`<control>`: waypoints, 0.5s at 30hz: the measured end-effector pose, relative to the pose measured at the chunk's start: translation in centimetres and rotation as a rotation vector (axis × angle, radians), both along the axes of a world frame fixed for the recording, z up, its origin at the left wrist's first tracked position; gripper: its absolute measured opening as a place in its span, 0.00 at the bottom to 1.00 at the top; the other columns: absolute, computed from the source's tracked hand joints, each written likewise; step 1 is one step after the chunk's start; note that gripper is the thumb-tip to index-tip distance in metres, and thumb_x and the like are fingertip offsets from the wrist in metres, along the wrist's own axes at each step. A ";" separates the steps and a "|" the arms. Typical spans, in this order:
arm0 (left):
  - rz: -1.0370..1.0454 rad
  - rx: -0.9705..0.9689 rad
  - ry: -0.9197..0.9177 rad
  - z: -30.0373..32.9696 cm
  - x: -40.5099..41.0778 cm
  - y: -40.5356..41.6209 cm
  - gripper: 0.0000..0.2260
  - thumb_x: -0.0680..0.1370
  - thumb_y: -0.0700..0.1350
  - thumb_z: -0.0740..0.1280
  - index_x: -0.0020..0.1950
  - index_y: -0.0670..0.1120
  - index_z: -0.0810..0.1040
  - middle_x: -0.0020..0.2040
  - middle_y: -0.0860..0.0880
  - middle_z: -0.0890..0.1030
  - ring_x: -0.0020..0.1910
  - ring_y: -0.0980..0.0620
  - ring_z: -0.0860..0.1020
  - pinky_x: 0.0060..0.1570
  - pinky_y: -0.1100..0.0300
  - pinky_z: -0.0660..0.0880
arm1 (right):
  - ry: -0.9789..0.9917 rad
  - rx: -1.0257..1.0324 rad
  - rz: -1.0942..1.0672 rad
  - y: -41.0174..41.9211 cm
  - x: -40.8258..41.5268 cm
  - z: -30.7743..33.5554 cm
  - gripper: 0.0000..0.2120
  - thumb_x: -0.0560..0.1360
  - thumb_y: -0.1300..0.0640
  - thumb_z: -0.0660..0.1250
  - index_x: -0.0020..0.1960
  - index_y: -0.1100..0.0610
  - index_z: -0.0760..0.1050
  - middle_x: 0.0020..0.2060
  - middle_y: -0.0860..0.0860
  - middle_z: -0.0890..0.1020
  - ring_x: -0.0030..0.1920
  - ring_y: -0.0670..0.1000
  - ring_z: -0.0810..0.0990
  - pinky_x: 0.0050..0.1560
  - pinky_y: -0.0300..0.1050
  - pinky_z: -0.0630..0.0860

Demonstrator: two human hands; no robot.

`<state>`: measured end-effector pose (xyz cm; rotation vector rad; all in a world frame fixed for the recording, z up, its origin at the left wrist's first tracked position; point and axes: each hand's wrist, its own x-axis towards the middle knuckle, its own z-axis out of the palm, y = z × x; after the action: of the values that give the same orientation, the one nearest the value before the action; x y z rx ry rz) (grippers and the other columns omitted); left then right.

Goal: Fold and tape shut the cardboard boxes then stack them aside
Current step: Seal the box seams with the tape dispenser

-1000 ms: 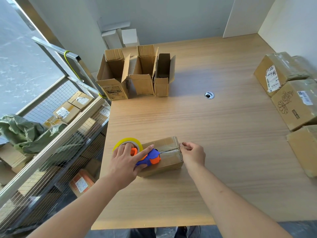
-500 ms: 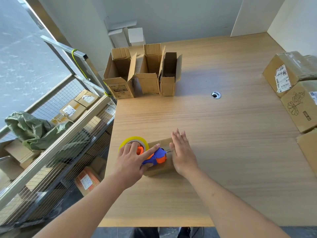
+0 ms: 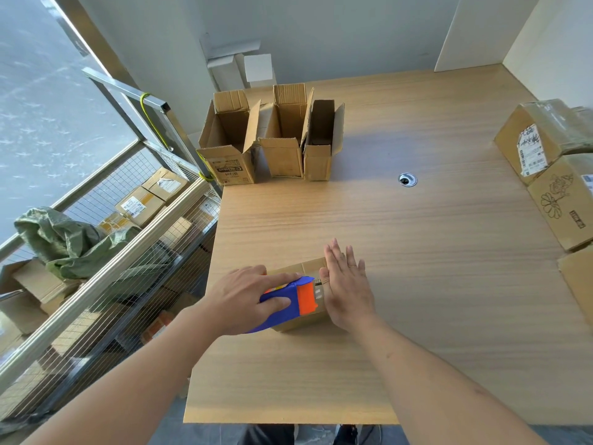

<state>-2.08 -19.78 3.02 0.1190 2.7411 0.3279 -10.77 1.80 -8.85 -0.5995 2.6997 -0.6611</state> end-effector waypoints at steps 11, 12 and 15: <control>0.273 0.297 -0.332 -1.1 3.9 -11.4 0.17 0.83 0.59 0.62 0.69 0.78 0.67 0.57 0.63 0.80 0.51 0.59 0.79 0.56 0.52 0.76 | -0.024 0.140 -0.012 -0.5 -0.1 0.8 0.29 0.86 0.43 0.39 0.84 0.49 0.42 0.81 0.41 0.37 0.83 0.54 0.40 0.82 0.57 0.43; 0.289 0.322 -0.350 -1.7 3.8 -11.9 0.16 0.83 0.59 0.63 0.68 0.78 0.68 0.56 0.61 0.81 0.50 0.57 0.80 0.57 0.50 0.77 | -0.016 0.161 -0.016 -0.6 -0.1 0.9 0.28 0.86 0.43 0.39 0.84 0.49 0.42 0.82 0.41 0.37 0.83 0.55 0.41 0.81 0.58 0.44; 0.309 0.388 -0.368 -3.3 3.5 -12.4 0.16 0.81 0.63 0.62 0.68 0.76 0.69 0.56 0.60 0.82 0.52 0.55 0.81 0.60 0.47 0.76 | 0.020 0.260 -0.017 -0.9 0.1 0.8 0.29 0.85 0.41 0.38 0.84 0.47 0.42 0.82 0.41 0.37 0.83 0.56 0.41 0.81 0.60 0.45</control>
<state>1.39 -32.23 -0.32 -0.2438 2.2976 0.8717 -10.63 0.89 -8.05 -0.5185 2.7498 -0.3003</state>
